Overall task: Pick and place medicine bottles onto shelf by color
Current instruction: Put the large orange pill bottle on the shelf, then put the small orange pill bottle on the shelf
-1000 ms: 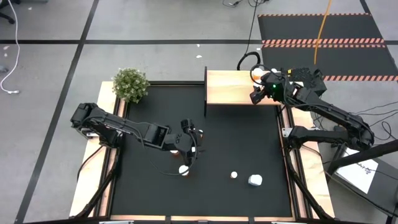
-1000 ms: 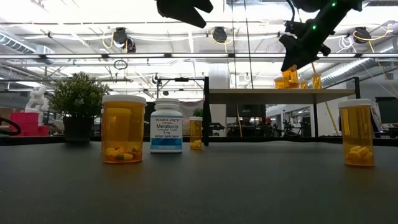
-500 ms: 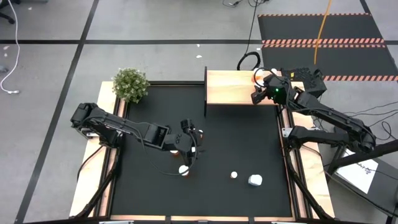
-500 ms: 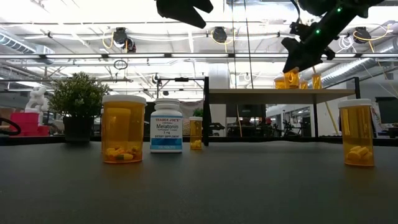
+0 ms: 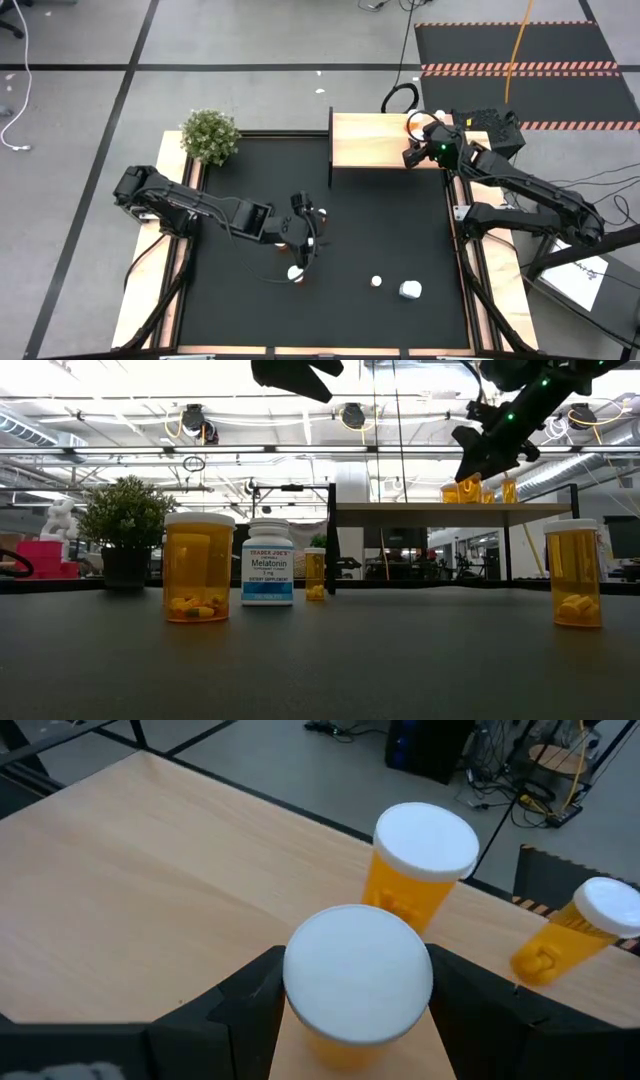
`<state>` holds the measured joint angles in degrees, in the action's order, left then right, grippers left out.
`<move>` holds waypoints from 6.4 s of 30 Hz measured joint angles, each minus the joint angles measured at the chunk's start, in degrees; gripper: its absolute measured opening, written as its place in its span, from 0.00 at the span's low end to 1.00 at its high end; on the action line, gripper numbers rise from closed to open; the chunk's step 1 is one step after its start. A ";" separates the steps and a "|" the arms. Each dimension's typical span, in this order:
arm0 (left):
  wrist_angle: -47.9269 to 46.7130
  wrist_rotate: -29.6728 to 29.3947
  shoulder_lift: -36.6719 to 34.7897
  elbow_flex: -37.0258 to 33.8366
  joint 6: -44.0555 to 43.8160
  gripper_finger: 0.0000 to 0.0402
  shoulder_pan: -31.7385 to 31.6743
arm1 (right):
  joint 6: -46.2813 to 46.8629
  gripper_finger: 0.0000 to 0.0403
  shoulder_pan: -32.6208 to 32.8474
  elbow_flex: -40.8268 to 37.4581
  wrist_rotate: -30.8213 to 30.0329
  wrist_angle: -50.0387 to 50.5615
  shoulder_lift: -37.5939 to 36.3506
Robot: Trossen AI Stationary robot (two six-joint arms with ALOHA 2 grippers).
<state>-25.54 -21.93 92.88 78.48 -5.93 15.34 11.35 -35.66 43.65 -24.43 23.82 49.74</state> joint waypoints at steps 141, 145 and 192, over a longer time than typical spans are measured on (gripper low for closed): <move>6.31 8.87 10.67 -10.40 -3.45 0.83 -14.97 | -12.68 0.61 32.02 -1.00 8.18 -22.23 -3.93; 6.14 8.87 10.67 -10.40 -3.37 0.83 -15.20 | -12.31 0.61 32.02 -1.00 8.18 -22.00 -3.93; 7.32 9.92 12.59 -10.45 -2.12 0.48 -16.03 | -11.80 0.61 32.02 -1.00 8.24 -21.40 -3.93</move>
<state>-18.22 -12.01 105.47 68.03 -8.05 -0.69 -0.45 -3.64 42.65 -16.19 2.42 45.80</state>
